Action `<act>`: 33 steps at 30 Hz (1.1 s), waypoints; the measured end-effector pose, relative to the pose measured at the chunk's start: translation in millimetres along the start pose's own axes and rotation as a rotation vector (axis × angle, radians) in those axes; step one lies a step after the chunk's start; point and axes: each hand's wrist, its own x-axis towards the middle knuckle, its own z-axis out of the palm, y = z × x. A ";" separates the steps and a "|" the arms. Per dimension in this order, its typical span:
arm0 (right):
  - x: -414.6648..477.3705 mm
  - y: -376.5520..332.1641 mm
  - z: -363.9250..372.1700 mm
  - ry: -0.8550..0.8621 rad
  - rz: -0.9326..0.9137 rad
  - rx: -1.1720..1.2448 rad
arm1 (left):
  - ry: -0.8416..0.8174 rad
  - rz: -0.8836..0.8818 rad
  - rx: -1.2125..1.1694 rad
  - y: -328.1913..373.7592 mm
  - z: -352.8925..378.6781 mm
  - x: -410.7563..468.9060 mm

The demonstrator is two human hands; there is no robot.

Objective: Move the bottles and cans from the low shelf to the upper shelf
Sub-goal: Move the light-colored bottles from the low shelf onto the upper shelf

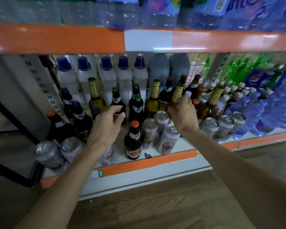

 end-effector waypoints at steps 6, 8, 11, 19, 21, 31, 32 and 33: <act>32.6 10.2 -33.8 -0.040 0.086 0.039 | -0.058 -0.048 0.043 47.8 10.1 61.7; 47.1 25.7 -30.2 -0.071 0.060 0.076 | -0.069 -0.054 0.016 63.7 41.7 86.6; 72.6 47.6 -21.7 -0.103 0.061 0.179 | -0.100 -0.059 -0.047 78.5 95.6 117.6; 105.7 51.2 18.8 -0.217 0.002 0.379 | 0.086 -0.177 -0.152 74.8 135.6 154.0; 105.1 52.8 25.4 -0.197 -0.018 0.389 | 0.068 -0.154 -0.160 75.8 136.0 155.2; 98.7 36.2 -30.8 -0.037 -0.095 0.427 | 0.315 -0.067 -0.319 108.0 95.0 131.3; 94.7 32.8 -41.0 -0.019 -0.112 0.454 | 0.335 -0.037 -0.358 113.0 87.1 122.9; 87.4 29.2 -52.0 -0.003 -0.123 0.473 | 0.332 -0.002 -0.401 116.8 78.4 111.3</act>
